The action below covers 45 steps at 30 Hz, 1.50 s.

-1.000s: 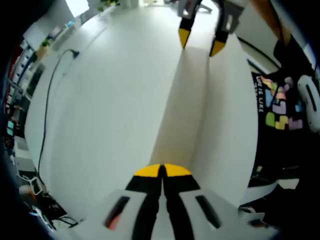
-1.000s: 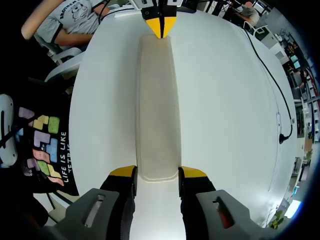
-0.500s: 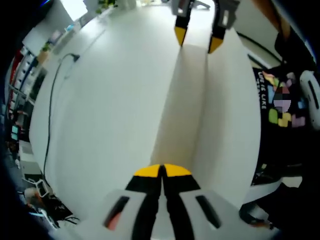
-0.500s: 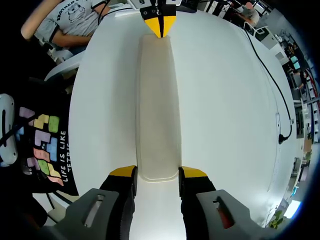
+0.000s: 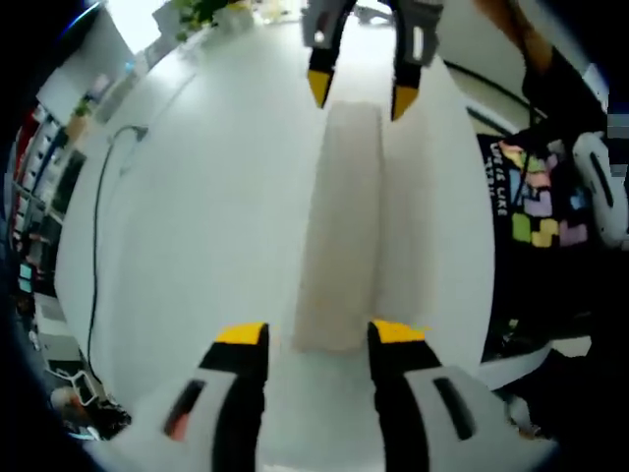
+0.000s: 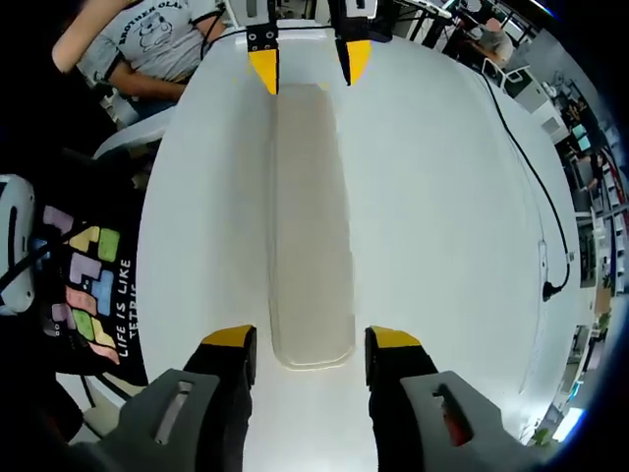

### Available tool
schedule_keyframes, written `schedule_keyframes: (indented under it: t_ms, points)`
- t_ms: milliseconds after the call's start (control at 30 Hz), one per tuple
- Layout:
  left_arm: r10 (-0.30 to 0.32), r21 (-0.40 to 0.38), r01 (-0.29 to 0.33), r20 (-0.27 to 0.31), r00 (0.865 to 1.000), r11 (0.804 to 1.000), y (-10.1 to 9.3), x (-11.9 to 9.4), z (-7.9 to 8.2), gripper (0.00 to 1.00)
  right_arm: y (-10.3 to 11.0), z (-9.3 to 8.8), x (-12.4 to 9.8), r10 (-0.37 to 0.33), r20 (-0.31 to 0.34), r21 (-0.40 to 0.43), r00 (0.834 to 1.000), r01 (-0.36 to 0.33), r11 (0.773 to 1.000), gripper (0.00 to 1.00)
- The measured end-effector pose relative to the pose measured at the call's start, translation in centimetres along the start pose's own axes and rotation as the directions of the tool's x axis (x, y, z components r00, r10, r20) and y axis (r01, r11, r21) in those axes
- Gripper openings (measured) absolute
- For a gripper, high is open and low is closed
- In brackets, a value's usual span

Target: Arrange the utensils inside the cutlery case until each visible utensil rests in its matching compartment.

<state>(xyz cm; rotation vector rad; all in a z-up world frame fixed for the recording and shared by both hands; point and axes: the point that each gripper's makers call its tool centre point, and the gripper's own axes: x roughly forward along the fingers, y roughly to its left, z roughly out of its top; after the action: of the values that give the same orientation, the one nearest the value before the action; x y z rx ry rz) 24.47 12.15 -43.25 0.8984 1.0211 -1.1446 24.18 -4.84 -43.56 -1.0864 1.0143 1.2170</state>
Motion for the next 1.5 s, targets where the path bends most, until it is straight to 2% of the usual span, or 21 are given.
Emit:
schedule_keyframes:
  t_ms: [67, 133, 267, 433, 667, 767, 867, 900, 1067, 1200, 1300, 1433, 1467, 1500]
  points:
    - [-0.012, 0.011, 0.012, -0.01, 1.0, 1.0, -0.4, 1.0, 0.0, 0.62, -0.1, 0.4, 0.1, -0.003, 0.018, -0.016, 1.0, 0.003, 1.0, 0.56]
    - [-0.029, 0.007, 0.03, -0.018, 0.999, 1.0, -0.8, 1.9, -0.2, 0.66, -0.1, 0.6, 0.6, -0.007, 0.017, -0.03, 1.0, 0.007, 1.0, 0.61]
    - [-0.044, -0.005, 0.044, -0.025, 0.999, 0.999, -0.9, 2.9, -0.6, 0.67, -0.3, 0.5, 1.9, 0.002, 0.009, -0.041, 1.0, -0.002, 0.999, 0.65]
    - [-0.05, -0.011, 0.05, -0.02, 0.999, 0.999, -1.1, 3.2, -0.8, 0.68, -0.2, 0.6, 2.8, 0.021, 0.004, -0.043, 1.0, -0.021, 0.999, 0.66]
    - [-0.058, -0.009, 0.058, -0.014, 0.998, 0.998, -1.5, 3.8, -0.5, 0.67, 0.3, 0.9, 3.8, 0.043, -0.005, -0.051, 0.999, -0.043, 0.998, 0.64]
    - [-0.067, -0.018, 0.067, -0.016, 0.998, 0.998, -1.6, 4.1, -0.5, 0.62, 0.8, 0.7, 4.1, 0.073, -0.011, -0.038, 0.997, -0.073, 0.997, 0.58]
    - [-0.059, -0.028, 0.059, -0.001, 0.998, 0.998, -1.2, 4.0, -0.3, 0.6, 0.7, 0.7, 4.1, 0.073, -0.002, -0.037, 0.997, -0.073, 0.997, 0.58]
    - [-0.06, -0.029, 0.06, 0.0, 0.998, 0.998, -1.3, 4.0, -0.3, 0.6, 1.1, 0.7, 4.1, 0.097, 0.0, -0.031, 0.995, -0.097, 0.995, 0.56]
    - [-0.054, -0.022, 0.054, 0.004, 0.999, 0.998, -1.2, 4.1, -0.2, 0.6, 1.0, 0.7, 4.1, 0.087, 0.01, -0.032, 0.996, -0.086, 0.996, 0.56]
    - [-0.045, -0.047, 0.045, 0.007, 0.999, 0.998, -1.3, 4.1, 0.0, 0.6, 1.0, 0.6, 4.1, 0.087, 0.026, -0.027, 0.996, -0.086, 0.996, 0.57]
    - [-0.029, -0.1, 0.029, -0.002, 1.0, 0.995, -1.1, 4.2, 0.2, 0.6, 1.0, 0.7, 4.1, 0.086, 0.055, -0.024, 0.995, -0.084, 0.996, 0.57]
    - [-0.03, -0.108, 0.026, -0.032, 0.999, 0.994, -1.1, 4.3, 0.3, 0.59, 1.0, 0.9, 4.1, 0.083, 0.069, -0.019, 0.994, -0.082, 0.996, 0.56]
    - [-0.03, -0.11, 0.025, -0.041, 0.999, 0.994, -1.1, 4.3, 0.4, 0.58, 1.0, 0.9, 4.1, 0.083, 0.065, -0.02, 0.994, -0.082, 0.996, 0.55]
    - [-0.029, -0.113, 0.024, -0.045, 0.999, 0.993, -1.1, 4.2, 0.5, 0.51, 1.1, 1.0, 4.1, 0.084, 0.061, -0.02, 0.995, -0.083, 0.996, 0.54]
